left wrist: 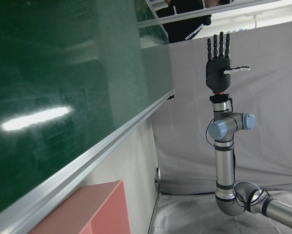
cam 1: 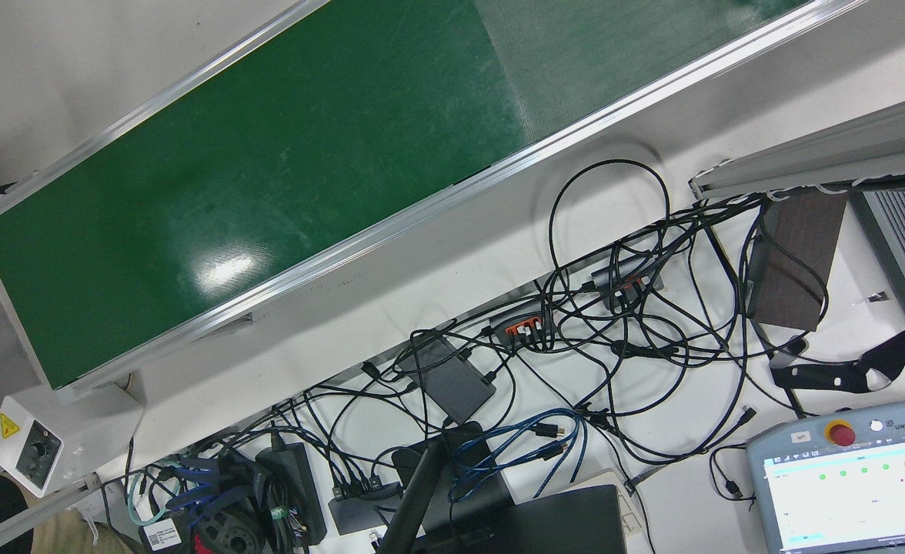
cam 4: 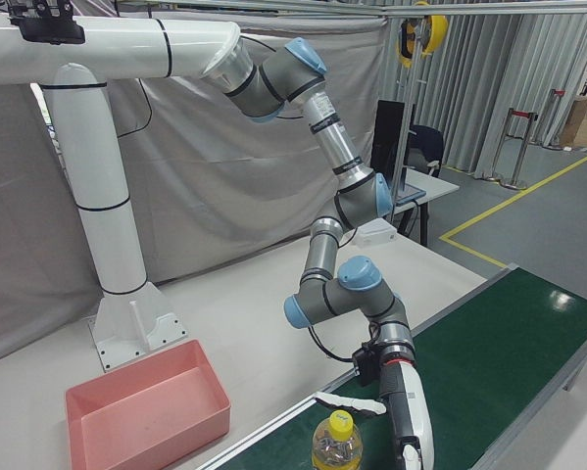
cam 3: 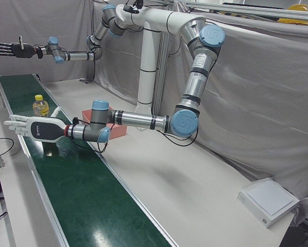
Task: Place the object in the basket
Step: 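Move the left hand onto the bottle and close fingers around it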
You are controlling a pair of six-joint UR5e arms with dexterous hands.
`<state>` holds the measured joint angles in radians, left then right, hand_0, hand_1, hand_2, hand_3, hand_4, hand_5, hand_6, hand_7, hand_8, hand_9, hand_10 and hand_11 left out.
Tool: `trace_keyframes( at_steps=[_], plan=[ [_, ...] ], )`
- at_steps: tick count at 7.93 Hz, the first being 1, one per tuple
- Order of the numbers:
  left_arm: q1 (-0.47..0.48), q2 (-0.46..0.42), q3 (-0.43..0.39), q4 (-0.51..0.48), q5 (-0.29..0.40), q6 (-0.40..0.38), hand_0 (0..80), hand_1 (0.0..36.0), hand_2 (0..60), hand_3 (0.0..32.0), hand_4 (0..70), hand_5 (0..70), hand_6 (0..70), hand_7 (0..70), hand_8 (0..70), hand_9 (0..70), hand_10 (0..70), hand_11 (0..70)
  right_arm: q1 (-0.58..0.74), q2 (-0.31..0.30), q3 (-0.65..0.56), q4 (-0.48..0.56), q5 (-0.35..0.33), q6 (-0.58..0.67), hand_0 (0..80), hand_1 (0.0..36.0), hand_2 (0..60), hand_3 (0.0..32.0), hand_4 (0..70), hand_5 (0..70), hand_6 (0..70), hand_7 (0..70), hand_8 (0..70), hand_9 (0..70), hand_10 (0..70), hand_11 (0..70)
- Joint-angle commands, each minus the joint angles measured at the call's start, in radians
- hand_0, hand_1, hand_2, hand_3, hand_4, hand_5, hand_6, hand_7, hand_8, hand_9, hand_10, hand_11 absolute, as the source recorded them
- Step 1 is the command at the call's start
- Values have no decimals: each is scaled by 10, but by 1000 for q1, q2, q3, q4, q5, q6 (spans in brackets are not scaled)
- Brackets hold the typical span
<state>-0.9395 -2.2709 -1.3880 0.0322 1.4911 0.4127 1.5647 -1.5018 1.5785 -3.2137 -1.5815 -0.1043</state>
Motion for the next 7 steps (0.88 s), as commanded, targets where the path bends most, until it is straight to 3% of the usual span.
trace_keyframes(
  at_steps=[1, 3, 4, 5, 6, 7],
  plan=[
    [7, -15, 3, 5, 0, 5, 495, 68, 0, 0, 126, 51, 0, 0, 45, 87, 78, 125, 0, 0, 0, -2, 0, 0, 0, 0, 0, 0, 0, 0, 0, 0, 0, 0, 0, 0],
    [8, -18, 3, 6, 0, 5, 493, 67, 0, 0, 130, 62, 0, 0, 57, 103, 84, 133, 0, 0, 0, 0, -2, 0, 0, 0, 0, 0, 0, 0, 0, 0, 0, 0, 0, 0],
    [16, -18, 3, 12, 1, 3, 491, 92, 0, 0, 151, 119, 0, 8, 85, 142, 91, 144, 0, 0, 0, 0, 0, 0, 0, 0, 0, 0, 0, 0, 0, 0, 0, 0, 0, 0],
    [16, -31, 1, 62, 2, 5, 499, 125, 11, 0, 207, 230, 10, 34, 129, 203, 171, 260, 0, 0, 0, 0, 0, 0, 0, 0, 0, 0, 0, 0, 0, 0, 0, 0, 0, 0],
    [14, -64, 1, 118, 2, 15, 534, 167, 185, 0, 513, 331, 92, 146, 221, 333, 392, 562, 2, 0, 0, 0, -2, 0, 0, 0, 0, 0, 0, 0, 0, 0, 0, 0, 0, 0],
    [13, -73, 0, 127, 2, 23, 565, 174, 446, 0, 700, 647, 459, 494, 542, 700, 678, 700, 0, 0, 0, 0, -2, 0, 0, 0, 0, 0, 0, 0, 0, 0, 0, 0, 0, 0]
  ],
)
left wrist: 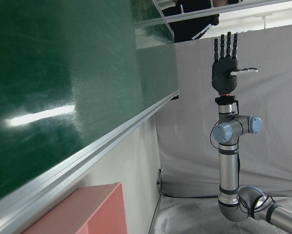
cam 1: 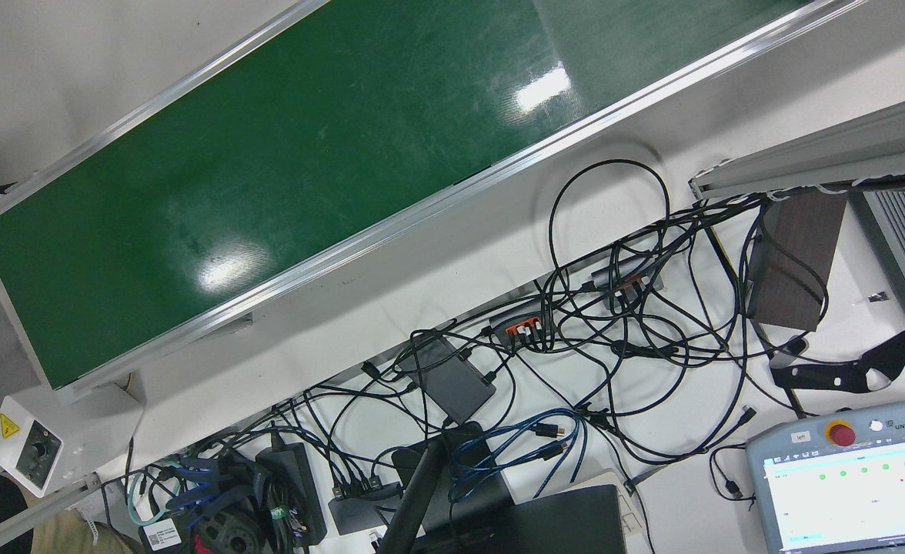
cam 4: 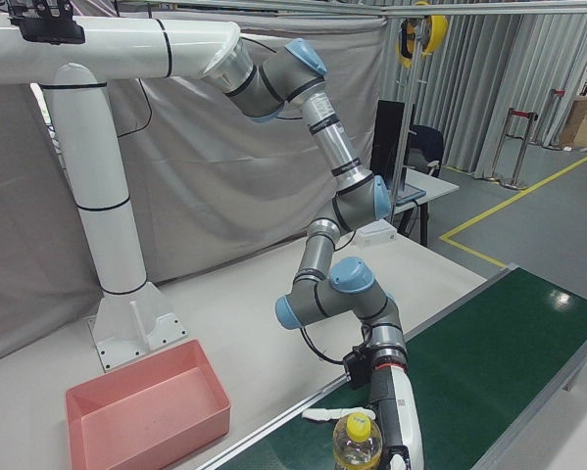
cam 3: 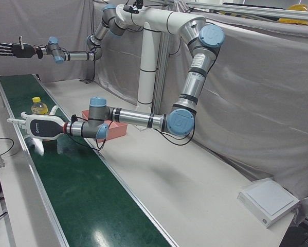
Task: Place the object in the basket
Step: 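Move the left hand onto the bottle and close fingers around it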
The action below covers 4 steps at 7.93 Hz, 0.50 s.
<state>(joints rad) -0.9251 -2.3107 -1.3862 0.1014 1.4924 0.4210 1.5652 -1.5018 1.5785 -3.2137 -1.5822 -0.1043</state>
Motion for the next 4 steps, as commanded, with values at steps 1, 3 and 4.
trace_keyframes(
  at_steps=[1, 3, 4],
  plan=[
    [-4, -35, -13, 58, 0, 15, 533, 186, 600, 0, 700, 700, 597, 659, 657, 700, 700, 700, -1, 0, 0, 0, -1, 0, 0, 0, 0, 0, 0, 0, 0, 0, 0, 0, 0, 0],
    [0, -61, -30, 63, 0, 13, 503, 259, 600, 0, 700, 700, 673, 700, 700, 700, 700, 700, -1, 0, 0, 0, 1, 0, 0, 0, 0, 0, 0, 0, 0, 0, 0, 0, 0, 0],
    [3, -72, -30, 63, 0, 13, 499, 262, 600, 0, 700, 700, 681, 700, 700, 700, 700, 700, -1, 0, 0, 0, 1, 0, 0, 0, 0, 0, 0, 0, 0, 0, 0, 0, 0, 0]
  ],
)
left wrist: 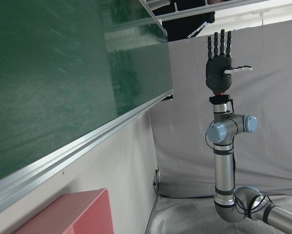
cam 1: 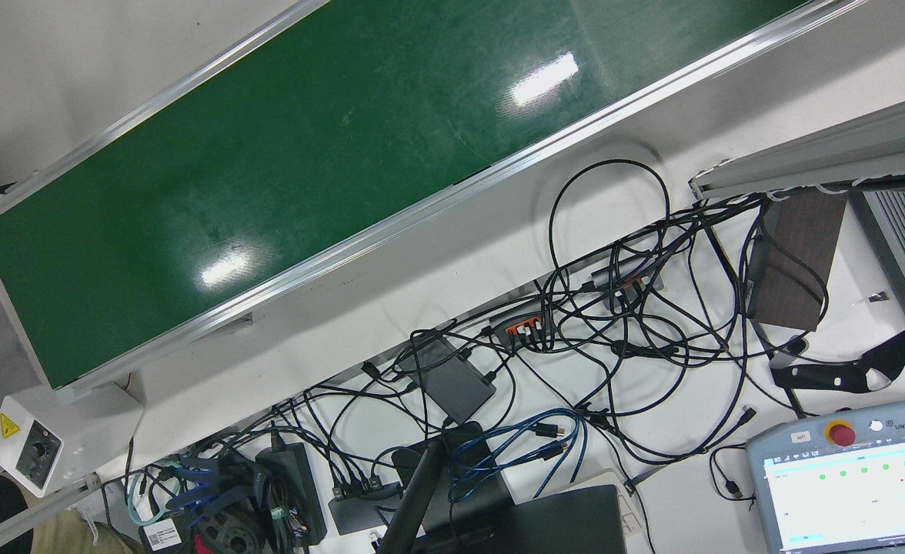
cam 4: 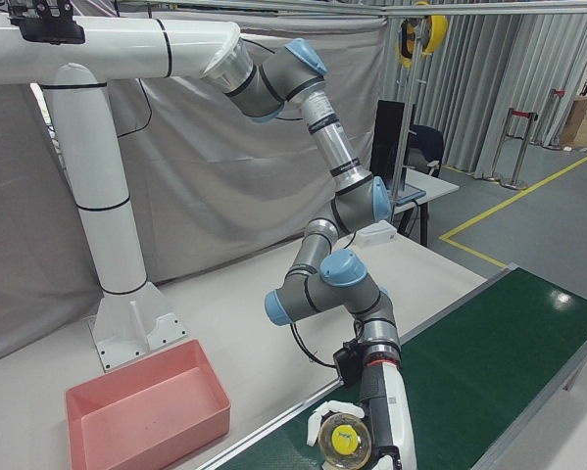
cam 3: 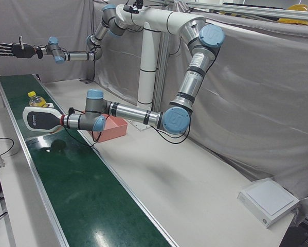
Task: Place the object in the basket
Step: 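Lift the bottle off the conveyor with the left hand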
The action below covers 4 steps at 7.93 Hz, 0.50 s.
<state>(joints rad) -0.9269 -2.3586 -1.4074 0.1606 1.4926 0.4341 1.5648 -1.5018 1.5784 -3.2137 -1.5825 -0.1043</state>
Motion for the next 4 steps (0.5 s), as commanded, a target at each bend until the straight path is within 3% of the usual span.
trace_keyframes(
  at_steps=[1, 4],
  plan=[
    [23, -36, -13, 4, 0, 2, 489, 244, 600, 0, 700, 700, 683, 700, 700, 700, 700, 700, 1, 0, 0, 0, -1, 0, 0, 0, 0, 0, 0, 0, 0, 0, 0, 0, 0, 0],
    [152, -70, -70, 2, 2, -3, 493, 235, 600, 0, 700, 700, 681, 700, 700, 700, 700, 700, 1, 0, 3, -2, -1, 0, 0, 0, 0, 0, 0, 0, 0, 0, 0, 0, 0, 0]
  ],
)
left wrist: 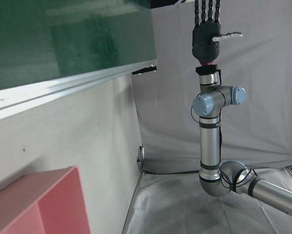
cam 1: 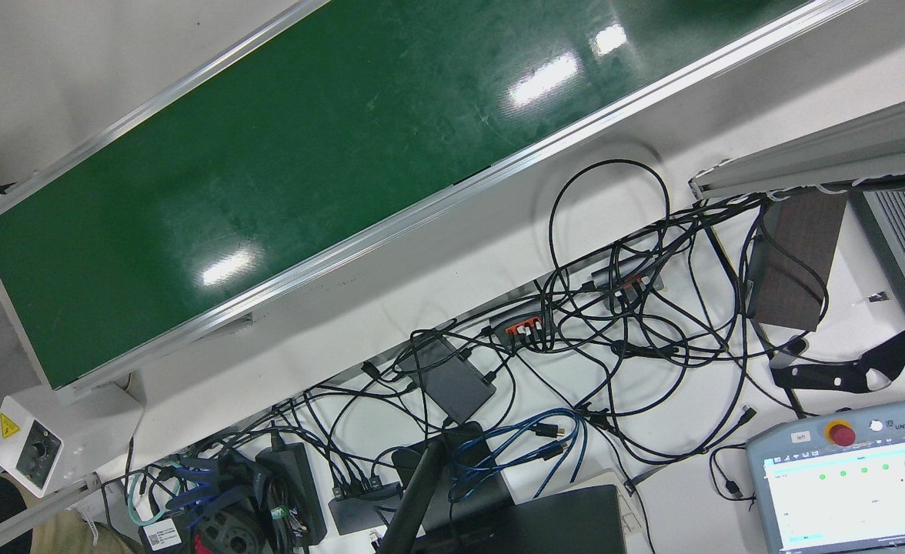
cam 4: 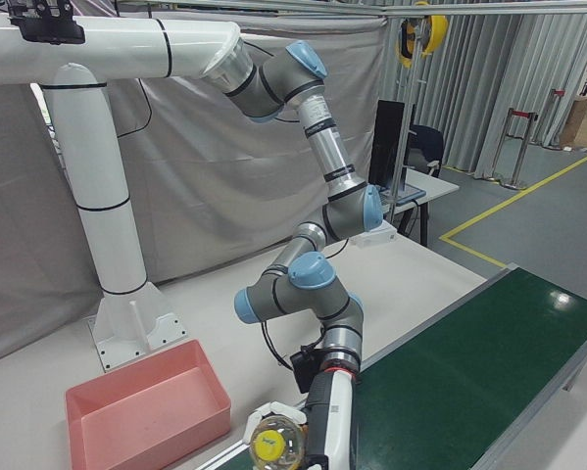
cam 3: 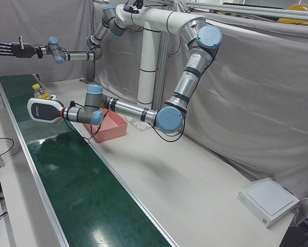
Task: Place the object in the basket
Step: 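Lift the bottle off the conveyor with the left hand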
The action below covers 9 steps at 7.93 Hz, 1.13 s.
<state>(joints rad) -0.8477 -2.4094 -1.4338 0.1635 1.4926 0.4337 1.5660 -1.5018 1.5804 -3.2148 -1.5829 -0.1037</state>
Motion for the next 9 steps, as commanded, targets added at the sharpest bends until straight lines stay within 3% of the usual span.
trace_keyframes(
  at_steps=[1, 2, 3, 6, 8, 9],
  plan=[
    [96, -19, -101, 10, 3, -7, 498, 238, 600, 0, 700, 700, 690, 700, 700, 700, 700, 700, 0, 0, 1, 0, 0, 1, 0, 0, 0, 0, 0, 0, 0, 0, 0, 0, 0, 0],
    [105, -13, -170, 25, 1, -7, 496, 231, 600, 0, 700, 700, 700, 700, 700, 700, 700, 700, 0, 0, 3, 0, 0, 1, 0, 0, 0, 0, 0, 0, 0, 0, 0, 0, 0, 0],
    [172, -2, -210, 24, 0, -7, 488, 224, 600, 0, 700, 700, 681, 700, 700, 700, 700, 700, 0, 0, 1, 0, 0, 1, 0, 0, 0, 0, 0, 0, 0, 0, 0, 0, 0, 0],
    [347, 41, -217, -46, 0, 14, 490, 217, 600, 0, 700, 700, 646, 700, 687, 700, 700, 700, 0, 0, 1, 0, 0, -1, 0, 0, 0, 0, 0, 0, 0, 0, 0, 0, 0, 0],
    [459, 50, -217, -75, 1, 95, 489, 211, 600, 0, 700, 700, 655, 700, 687, 700, 699, 700, 0, 0, 1, 0, 0, 1, 0, 0, 0, 0, 0, 0, 0, 0, 0, 0, 0, 0],
    [466, 53, -217, -75, 1, 114, 482, 202, 600, 0, 700, 700, 650, 700, 677, 700, 682, 700, 0, -2, 1, 0, 0, -1, 0, 0, 0, 0, 0, 0, 0, 0, 0, 0, 0, 0]
  ],
)
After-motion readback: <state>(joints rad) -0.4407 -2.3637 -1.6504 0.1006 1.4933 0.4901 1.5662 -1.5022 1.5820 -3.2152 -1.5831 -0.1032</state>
